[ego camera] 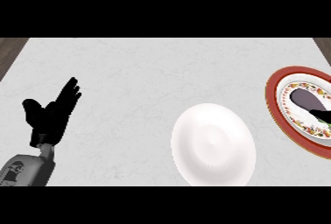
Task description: Pick the eggplant from the plate and place it in the plate
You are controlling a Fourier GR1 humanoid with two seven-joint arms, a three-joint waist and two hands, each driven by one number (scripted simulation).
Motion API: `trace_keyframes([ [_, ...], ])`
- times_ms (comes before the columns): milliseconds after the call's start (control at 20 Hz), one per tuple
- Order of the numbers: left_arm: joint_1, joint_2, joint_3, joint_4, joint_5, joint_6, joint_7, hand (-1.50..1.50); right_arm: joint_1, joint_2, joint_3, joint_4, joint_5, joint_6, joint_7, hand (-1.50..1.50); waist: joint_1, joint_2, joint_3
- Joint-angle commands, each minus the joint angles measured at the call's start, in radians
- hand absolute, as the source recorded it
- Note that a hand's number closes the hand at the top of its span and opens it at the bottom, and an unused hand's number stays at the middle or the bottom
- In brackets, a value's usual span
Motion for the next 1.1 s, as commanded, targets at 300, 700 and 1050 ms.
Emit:
trace_keyframes([
  [300, -0.005, -0.032, 0.020, 0.071, -0.017, -0.014, -0.049, 0.00, -0.002, 0.049, -0.195, -0.197, -0.205, 0.072, -0.293, -1.50, -0.027, -0.005, -0.001],
  [700, 0.037, -0.036, 0.018, -0.018, -0.038, 0.014, 0.001, 0.00, 0.153, 0.038, -0.324, -0.357, -0.474, 0.271, -0.032, -1.50, -0.025, -0.010, -0.001],
  [1050, -0.025, -0.054, 0.090, 0.131, -0.048, -0.088, -0.080, 0.00, 0.158, 0.045, -0.442, -0.242, -0.481, 0.422, -0.147, -1.50, -0.009, -0.001, -0.001],
])
